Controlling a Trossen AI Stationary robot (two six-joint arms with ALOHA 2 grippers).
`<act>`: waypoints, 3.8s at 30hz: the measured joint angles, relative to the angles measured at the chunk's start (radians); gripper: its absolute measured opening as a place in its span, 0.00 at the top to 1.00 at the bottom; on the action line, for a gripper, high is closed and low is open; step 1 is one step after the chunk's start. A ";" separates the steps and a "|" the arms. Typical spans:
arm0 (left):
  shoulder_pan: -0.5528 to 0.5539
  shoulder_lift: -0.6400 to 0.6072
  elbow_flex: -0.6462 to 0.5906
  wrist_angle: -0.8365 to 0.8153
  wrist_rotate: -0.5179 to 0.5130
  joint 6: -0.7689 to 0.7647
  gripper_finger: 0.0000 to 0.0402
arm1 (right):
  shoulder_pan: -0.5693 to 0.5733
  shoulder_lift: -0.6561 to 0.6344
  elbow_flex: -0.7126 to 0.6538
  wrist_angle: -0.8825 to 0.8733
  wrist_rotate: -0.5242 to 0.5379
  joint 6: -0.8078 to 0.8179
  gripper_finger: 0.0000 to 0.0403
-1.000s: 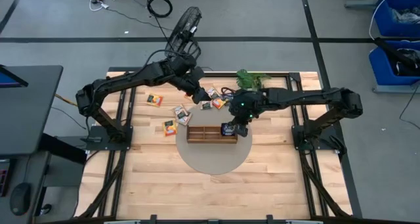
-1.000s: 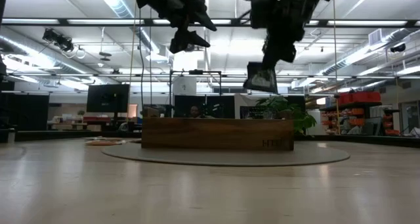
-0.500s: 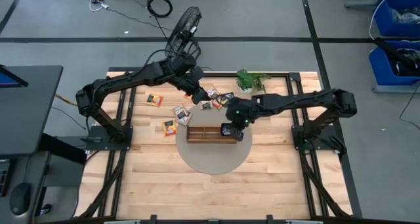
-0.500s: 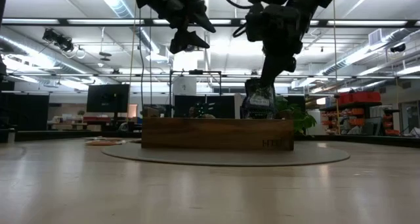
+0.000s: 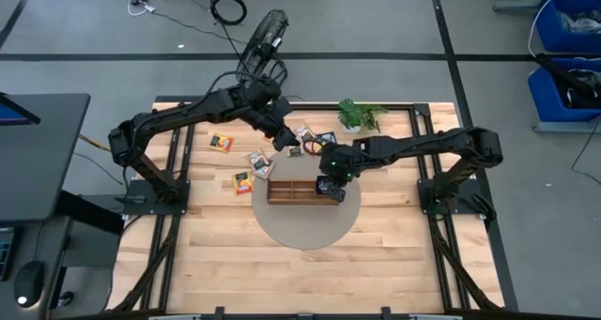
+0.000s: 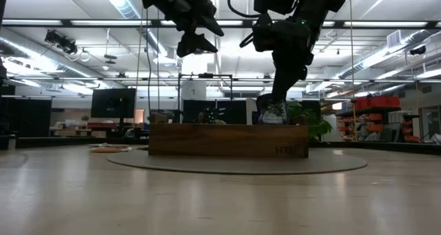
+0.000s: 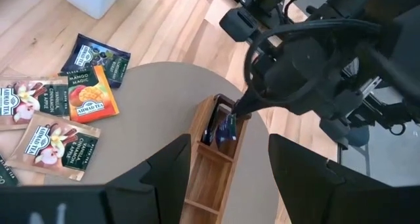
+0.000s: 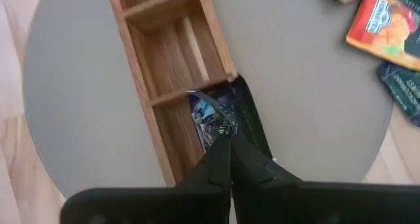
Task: Pick & Place Tea
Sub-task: Put the blue tea bag into the right section of the wooden organizer
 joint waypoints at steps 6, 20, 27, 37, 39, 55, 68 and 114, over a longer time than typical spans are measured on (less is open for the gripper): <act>0.001 0.000 0.000 -0.006 0.000 0.002 0.48 | 0.000 0.025 0.000 0.004 0.001 -0.027 1.00; 0.001 0.000 0.000 -0.006 0.000 0.008 0.48 | 0.000 0.036 -0.001 0.006 -0.014 -0.062 0.88; 0.001 0.000 0.000 -0.005 0.000 0.007 0.48 | 0.000 0.035 -0.001 -0.002 -0.019 -0.064 0.69; 0.000 0.000 -0.001 -0.006 0.001 0.007 0.48 | -0.072 0.014 0.171 -0.164 0.044 -0.201 0.57; 0.000 0.000 -0.001 -0.007 0.001 0.006 0.48 | -0.096 0.013 0.225 -0.187 0.068 -0.262 0.56; 0.000 0.000 -0.001 -0.094 0.001 0.019 0.48 | -0.241 0.021 0.366 -0.173 0.186 -0.586 0.39; -0.002 0.000 -0.001 -0.094 0.000 0.007 0.48 | -0.374 0.256 0.365 -0.284 0.021 -0.937 0.42; -0.060 -0.110 0.000 -0.096 0.039 -0.026 0.48 | -0.505 0.588 0.491 -0.227 -0.094 -0.993 0.44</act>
